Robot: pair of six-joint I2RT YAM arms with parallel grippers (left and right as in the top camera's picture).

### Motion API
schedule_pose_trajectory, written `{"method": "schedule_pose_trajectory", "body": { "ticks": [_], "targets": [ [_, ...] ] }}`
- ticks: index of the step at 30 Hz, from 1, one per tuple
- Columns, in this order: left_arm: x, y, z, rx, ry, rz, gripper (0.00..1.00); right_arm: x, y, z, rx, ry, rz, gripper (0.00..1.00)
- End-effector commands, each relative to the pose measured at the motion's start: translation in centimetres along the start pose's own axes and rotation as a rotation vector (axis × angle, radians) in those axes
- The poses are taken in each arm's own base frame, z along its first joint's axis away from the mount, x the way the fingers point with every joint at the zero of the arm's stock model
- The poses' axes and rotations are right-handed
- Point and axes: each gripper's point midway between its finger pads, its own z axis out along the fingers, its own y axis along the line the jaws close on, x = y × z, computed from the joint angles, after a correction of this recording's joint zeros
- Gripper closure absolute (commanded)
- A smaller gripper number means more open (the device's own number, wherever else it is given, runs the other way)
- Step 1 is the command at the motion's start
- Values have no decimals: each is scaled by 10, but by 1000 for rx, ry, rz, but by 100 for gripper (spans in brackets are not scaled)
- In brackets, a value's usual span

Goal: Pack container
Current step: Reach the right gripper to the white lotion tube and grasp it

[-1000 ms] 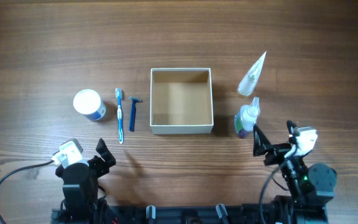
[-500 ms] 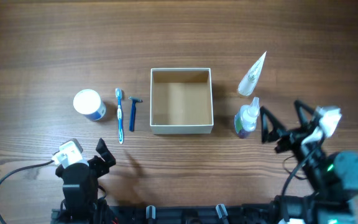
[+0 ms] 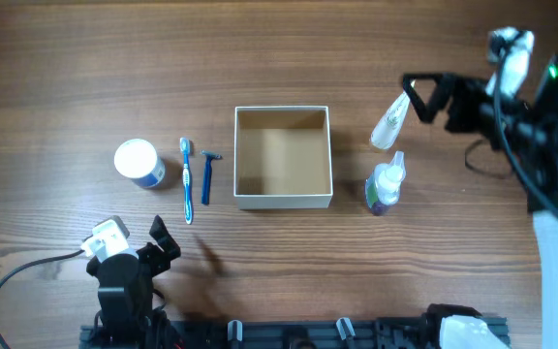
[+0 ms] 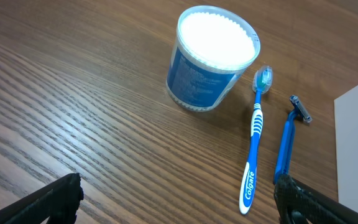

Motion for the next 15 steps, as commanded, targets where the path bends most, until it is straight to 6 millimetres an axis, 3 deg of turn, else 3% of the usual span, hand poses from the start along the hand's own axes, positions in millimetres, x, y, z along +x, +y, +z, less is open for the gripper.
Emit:
{"method": "schedule_pose_trajectory", "body": {
  "ticks": [1, 9, 15],
  "targets": [
    [2, 1, 1, -3, 1, 6, 0, -4, -12, 20, 49, 27, 103, 1],
    [2, 1, 1, -3, 1, 6, 0, 32, -56, 47, 546, 158, 140, 0],
    [2, 1, 1, -3, 0, 6, 0, 56, -93, 56, 779, 207, 212, 0]
  ]
}}
